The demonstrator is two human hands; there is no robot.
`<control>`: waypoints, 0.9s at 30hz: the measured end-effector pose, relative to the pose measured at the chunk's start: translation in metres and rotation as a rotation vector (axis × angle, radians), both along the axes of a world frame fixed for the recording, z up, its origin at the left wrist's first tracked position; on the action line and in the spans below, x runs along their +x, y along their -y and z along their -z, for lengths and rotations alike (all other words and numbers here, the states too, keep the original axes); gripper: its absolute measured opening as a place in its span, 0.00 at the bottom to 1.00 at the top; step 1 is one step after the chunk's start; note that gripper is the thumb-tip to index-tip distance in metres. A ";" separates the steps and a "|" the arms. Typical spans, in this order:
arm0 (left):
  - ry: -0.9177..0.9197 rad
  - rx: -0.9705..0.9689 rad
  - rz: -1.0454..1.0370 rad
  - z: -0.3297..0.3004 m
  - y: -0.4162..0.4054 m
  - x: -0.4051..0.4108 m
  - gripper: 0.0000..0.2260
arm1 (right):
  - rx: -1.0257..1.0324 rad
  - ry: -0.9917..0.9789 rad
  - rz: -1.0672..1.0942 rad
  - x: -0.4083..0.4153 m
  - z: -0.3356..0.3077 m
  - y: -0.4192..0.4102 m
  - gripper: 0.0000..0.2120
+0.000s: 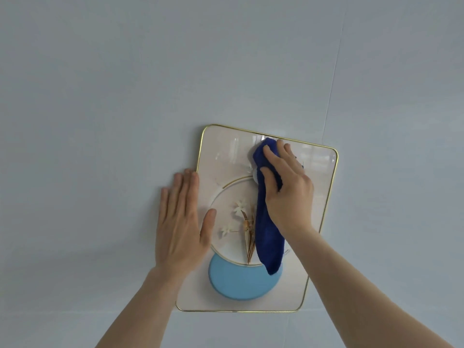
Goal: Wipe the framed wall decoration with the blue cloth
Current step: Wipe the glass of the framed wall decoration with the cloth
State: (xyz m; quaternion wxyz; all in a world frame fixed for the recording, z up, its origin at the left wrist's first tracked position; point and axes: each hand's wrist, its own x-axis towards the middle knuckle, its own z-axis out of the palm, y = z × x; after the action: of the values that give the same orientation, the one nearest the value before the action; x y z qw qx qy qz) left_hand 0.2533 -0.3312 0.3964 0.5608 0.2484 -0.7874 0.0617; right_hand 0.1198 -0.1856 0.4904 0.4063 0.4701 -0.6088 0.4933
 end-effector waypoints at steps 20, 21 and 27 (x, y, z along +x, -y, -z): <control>-0.137 -0.145 -0.007 0.018 0.025 -0.025 0.32 | 0.005 -0.492 -0.027 0.008 0.031 0.082 0.19; -0.138 -0.142 -0.006 0.017 0.024 -0.025 0.31 | 0.034 -0.521 -0.030 0.007 0.033 0.081 0.19; -0.138 -0.135 0.012 0.016 0.023 -0.024 0.30 | 0.133 -0.600 -0.021 0.000 0.060 0.071 0.23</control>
State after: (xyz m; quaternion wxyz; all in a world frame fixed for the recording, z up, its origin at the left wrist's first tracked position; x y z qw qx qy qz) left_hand 0.2298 -0.3543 0.3806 0.6297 0.2087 -0.7424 0.0940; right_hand 0.1202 -0.2563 0.4302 0.5312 0.6265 -0.4879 0.2956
